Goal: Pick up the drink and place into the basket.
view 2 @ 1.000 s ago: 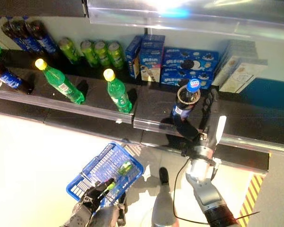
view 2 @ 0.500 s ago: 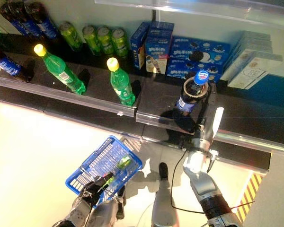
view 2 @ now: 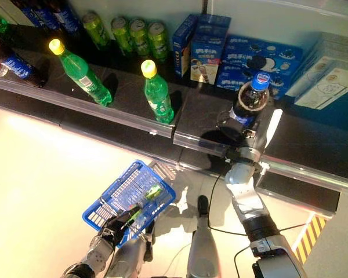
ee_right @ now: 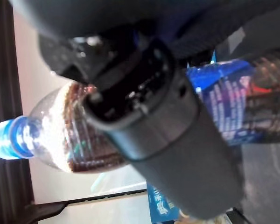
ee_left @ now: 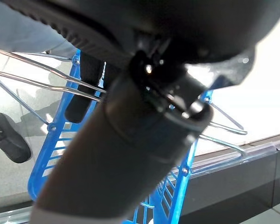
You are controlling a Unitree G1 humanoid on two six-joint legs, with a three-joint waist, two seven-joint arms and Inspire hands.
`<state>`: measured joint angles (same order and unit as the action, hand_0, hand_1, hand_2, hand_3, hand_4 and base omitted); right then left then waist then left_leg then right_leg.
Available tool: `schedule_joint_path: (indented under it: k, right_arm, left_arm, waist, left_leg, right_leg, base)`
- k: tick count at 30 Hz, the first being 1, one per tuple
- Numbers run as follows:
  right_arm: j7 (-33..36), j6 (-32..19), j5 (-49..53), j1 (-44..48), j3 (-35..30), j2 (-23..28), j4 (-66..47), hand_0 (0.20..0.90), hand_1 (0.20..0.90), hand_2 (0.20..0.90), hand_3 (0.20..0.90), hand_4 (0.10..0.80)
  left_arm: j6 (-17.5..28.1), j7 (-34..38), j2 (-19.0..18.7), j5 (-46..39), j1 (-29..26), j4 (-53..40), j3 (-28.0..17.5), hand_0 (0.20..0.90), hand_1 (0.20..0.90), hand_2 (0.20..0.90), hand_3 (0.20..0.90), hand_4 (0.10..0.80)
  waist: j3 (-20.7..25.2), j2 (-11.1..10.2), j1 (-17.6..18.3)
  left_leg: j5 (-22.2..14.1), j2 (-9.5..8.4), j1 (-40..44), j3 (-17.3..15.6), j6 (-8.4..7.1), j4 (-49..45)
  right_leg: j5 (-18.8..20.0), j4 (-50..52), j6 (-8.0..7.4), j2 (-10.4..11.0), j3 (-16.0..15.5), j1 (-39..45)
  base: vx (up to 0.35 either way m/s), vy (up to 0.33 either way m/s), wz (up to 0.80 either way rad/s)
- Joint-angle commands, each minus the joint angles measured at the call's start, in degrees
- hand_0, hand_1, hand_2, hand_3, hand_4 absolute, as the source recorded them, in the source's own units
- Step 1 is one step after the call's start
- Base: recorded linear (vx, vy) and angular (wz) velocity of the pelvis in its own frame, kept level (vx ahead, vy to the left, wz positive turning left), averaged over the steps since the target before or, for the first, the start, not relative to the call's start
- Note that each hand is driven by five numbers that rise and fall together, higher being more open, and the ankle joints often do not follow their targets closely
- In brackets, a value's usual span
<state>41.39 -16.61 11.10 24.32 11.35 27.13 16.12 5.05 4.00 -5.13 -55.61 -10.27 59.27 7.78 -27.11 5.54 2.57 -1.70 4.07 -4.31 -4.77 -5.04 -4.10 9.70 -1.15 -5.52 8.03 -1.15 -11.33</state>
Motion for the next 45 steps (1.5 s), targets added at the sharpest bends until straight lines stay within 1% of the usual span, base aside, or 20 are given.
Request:
schedule_joint_path:
  k: [1, 6, 15, 16, 20, 23, 24, 25, 30, 34, 38, 39, 42, 45]
  right_arm:
    - [2.0, -3.4, -1.0, 6.5, -4.2, 0.8, -3.5, 0.3, 0.3, 0.3, 0.2, 0.1]
    - [1.6, -4.0, -0.4, 6.1, -5.1, 1.0, -2.8, 0.3, 0.3, 0.3, 0.2, 0.1]
    - [-0.9, -4.8, -0.8, 3.2, -6.4, 0.8, -4.9, 0.3, 0.3, 0.3, 0.2, 0.1]
    - [-2.6, -5.4, -1.4, 1.2, -6.8, 0.6, -6.9, 0.3, 0.3, 0.3, 0.2, 0.1]
    - [-9.7, -6.8, -1.5, -5.0, -7.7, -0.3, -13.9, 0.3, 0.3, 0.3, 0.2, 0.1]
    - [-15.4, -7.4, 0.5, -8.0, -8.0, -0.1, -18.1, 0.3, 0.3, 0.3, 0.2, 0.1]
    - [-18.4, -8.0, 1.5, -9.0, -7.8, 0.1, -19.8, 0.3, 0.3, 0.3, 0.2, 0.1]
    - [-18.5, -8.0, 1.5, -9.1, -7.8, 0.1, -19.9, 0.3, 0.3, 0.3, 0.2, 0.1]
    - [-29.4, -6.5, 7.3, -12.2, -6.4, 0.3, -27.6, 0.3, 0.3, 0.3, 0.2, 0.1]
    - [-35.6, -5.7, 10.4, -12.8, -4.2, -0.5, -31.2, 0.3, 0.3, 0.3, 0.2, 0.1]
    - [-42.0, -3.2, 14.5, -11.7, -1.2, -1.2, -35.2, 0.3, 0.3, 0.3, 0.2, 0.1]
    - [-43.8, -1.9, 16.7, -10.8, 0.2, -1.2, -36.4, 0.3, 0.3, 0.3, 0.2, 0.1]
    - [-46.1, 0.1, 19.1, -9.6, 2.8, -1.9, -37.9, 0.3, 0.3, 0.3, 0.2, 0.1]
    - [-49.0, 2.5, 22.0, -8.3, 5.8, -2.8, -39.7, 0.3, 0.3, 0.3, 0.2, 0.1]
  left_arm:
    - [-0.9, -0.5, -4.6, -1.2, 5.9, 3.1, 0.5, 0.3, 0.3, 0.3, 0.2, 0.1]
    - [-0.3, -0.6, -4.5, -1.6, 5.8, 3.1, 0.4, 0.3, 0.3, 0.3, 0.2, 0.1]
    - [2.5, 0.0, -4.7, -2.6, 6.8, 2.3, -1.9, 0.3, 0.3, 0.3, 0.2, 0.1]
    - [3.6, -0.3, -4.7, -3.4, 7.7, 1.4, -3.0, 0.3, 0.3, 0.3, 0.2, 0.1]
    - [4.9, -0.4, -4.4, -3.2, 10.4, -3.6, -6.3, 0.3, 0.3, 0.3, 0.2, 0.1]
    - [5.5, -0.2, -4.4, -2.4, 12.2, -6.0, -7.7, 0.3, 0.3, 0.3, 0.2, 0.1]
    - [6.0, -0.5, -4.4, -2.6, 12.9, -6.9, -8.2, 0.3, 0.3, 0.3, 0.2, 0.1]
    - [6.0, -0.5, -4.4, -2.6, 12.9, -6.9, -8.2, 0.3, 0.3, 0.3, 0.2, 0.1]
    - [7.2, -2.1, -4.0, -3.4, 15.6, -9.6, -9.6, 0.3, 0.3, 0.3, 0.2, 0.1]
    - [7.8, -1.9, -3.7, -3.4, 16.7, -11.8, -9.6, 0.3, 0.3, 0.3, 0.2, 0.1]
    - [8.6, -2.8, -3.8, -3.5, 17.4, -13.6, -9.4, 0.3, 0.3, 0.3, 0.2, 0.1]
    - [8.9, -2.8, -4.0, -3.9, 17.6, -14.5, -9.2, 0.3, 0.3, 0.3, 0.2, 0.1]
    - [10.2, -3.5, -4.5, -2.2, 17.8, -16.5, -8.0, 0.3, 0.3, 0.3, 0.2, 0.1]
    - [11.8, -4.4, -5.3, -1.8, 18.5, -20.8, -6.4, 0.3, 0.3, 0.3, 0.2, 0.1]
  waist:
    - [2.0, -2.5, -1.4]
    - [2.2, -2.6, -1.4]
    - [3.5, -3.0, -1.3]
    - [4.2, -3.1, -1.3]
    - [6.6, -3.9, -1.5]
    - [8.3, -4.3, -1.8]
    - [9.1, -4.4, -1.9]
    - [9.1, -4.4, -1.9]
    - [12.2, -4.7, -2.4]
    - [13.8, -4.7, -3.0]
    - [15.0, -4.7, -3.9]
    - [15.3, -4.7, -4.4]
    - [15.7, -4.6, -5.0]
    - [15.9, -4.4, -6.0]
  left_leg:
    - [1.0, -1.28, -7.6, 3.8, 1.47, -8.6]
    - [0.7, -1.36, -7.5, 3.7, 1.5, -8.8]
    - [0.2, -1.37, -6.0, 3.3, 1.66, -9.3]
    - [0.2, -1.37, -5.5, 3.4, 1.63, -9.6]
    - [-0.1, -1.1, -3.8, 3.3, 1.65, -9.9]
    - [-0.2, -0.89, -2.4, 3.4, 1.59, -9.4]
    - [-0.3, -0.87, -1.6, 3.4, 1.62, -8.9]
    - [-0.3, -0.87, -1.5, 3.4, 1.61, -8.9]
    - [-0.1, -0.62, 0.9, 3.6, 1.49, -7.5]
    - [0.1, -0.52, 2.0, 3.9, 1.46, -7.0]
    - [0.1, -0.49, 3.2, 4.3, 1.41, -6.1]
    - [0.1, -0.51, 3.6, 4.3, 1.41, -5.6]
    - [0.1, -0.52, 4.0, 4.7, 1.4, -4.9]
    - [0.5, -0.7, 4.1, 5.3, 1.39, -4.1]
  right_leg:
    - [-8.1, 10.3, 2.54, 0.7, -2.1, -0.3]
    - [-8.2, 10.4, 2.58, 0.6, -2.1, -0.1]
    - [-9.3, 11.0, 2.96, 0.6, -2.6, 1.9]
    - [-9.8, 11.3, 3.07, 0.6, -2.8, 2.7]
    - [-10.9, 11.7, 3.07, 0.5, -3.4, 4.8]
    - [-11.5, 11.5, 2.99, 0.3, -3.6, 6.5]
    - [-11.7, 11.2, 2.99, 0.2, -3.7, 7.4]
    - [-11.7, 11.2, 2.99, 0.2, -3.7, 7.4]
    - [-12.5, 10.6, 3.07, -0.3, -3.8, 9.9]
    - [-12.9, 10.5, 3.19, -0.4, -3.8, 11.0]
    - [-13.1, 10.0, 3.19, -0.3, -4.2, 12.4]
    - [-13.0, 9.7, 3.14, -0.2, -4.4, 12.9]
    - [-12.9, 9.3, 3.01, -0.1, -4.6, 13.3]
    - [-12.7, 8.9, 2.86, 0.0, -4.9, 13.5]
  base:
    - [0.0, 0.0, 0.0]
    - [-0.006, 0.002, 0.0]
    - [0.003, 0.001, 0.0]
    - [0.053, 0.008, 0.05]
    - [0.069, -0.009, 0.13]
    - [0.085, -0.014, 0.05]
    - [0.075, -0.006, 0.0]
    - [0.088, 0.007, 0.02]
    - [0.093, 0.034, 0.05]
    - [0.077, 0.042, 0.08]
    - [0.048, 0.053, 0.07]
    - [0.035, 0.069, 0.12]
    - [0.009, 0.051, 0.08]
    - [-0.018, 0.058, 0.14]
